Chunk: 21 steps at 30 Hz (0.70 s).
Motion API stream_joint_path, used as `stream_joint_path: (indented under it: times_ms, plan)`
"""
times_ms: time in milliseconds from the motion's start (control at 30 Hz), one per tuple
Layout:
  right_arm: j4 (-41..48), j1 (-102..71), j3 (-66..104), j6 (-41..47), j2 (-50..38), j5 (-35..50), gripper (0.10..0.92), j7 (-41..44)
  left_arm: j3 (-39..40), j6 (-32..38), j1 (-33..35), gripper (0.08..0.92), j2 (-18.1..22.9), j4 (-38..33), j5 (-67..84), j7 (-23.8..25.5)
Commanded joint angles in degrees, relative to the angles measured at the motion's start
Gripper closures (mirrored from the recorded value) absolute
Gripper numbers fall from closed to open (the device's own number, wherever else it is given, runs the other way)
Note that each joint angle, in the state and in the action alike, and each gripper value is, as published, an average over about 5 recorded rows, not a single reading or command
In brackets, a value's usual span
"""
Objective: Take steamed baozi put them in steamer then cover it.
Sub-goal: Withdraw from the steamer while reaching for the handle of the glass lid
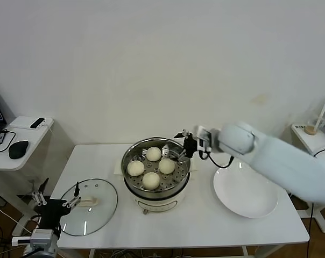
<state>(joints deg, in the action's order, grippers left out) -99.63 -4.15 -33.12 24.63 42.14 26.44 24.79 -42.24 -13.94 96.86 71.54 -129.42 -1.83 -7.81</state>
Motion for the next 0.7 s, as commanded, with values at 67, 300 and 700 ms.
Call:
stream_joint_path:
  times_ms: [67,300,700]
  plan:
    - [-12.9,-50.1,49.0,-21.8,-0.1,-5.3,0.203,-22.1,1.1,1.7,-0.2,0.177,0.5,1.7,0.0,-0.3]
    - [-13.8,-70.8,74.2,-33.6,15.8,-12.0,0.203,-15.8,2.1,5.1,-0.3,0.177,1.0,5.5,-5.3,0.0]
    - [-15.4,-88.2,85.0,-34.4,35.4,-15.2,0.203,-13.6,-2.4,18.1,-0.9,0.177,-1.9,20.6,-48.3,-0.4]
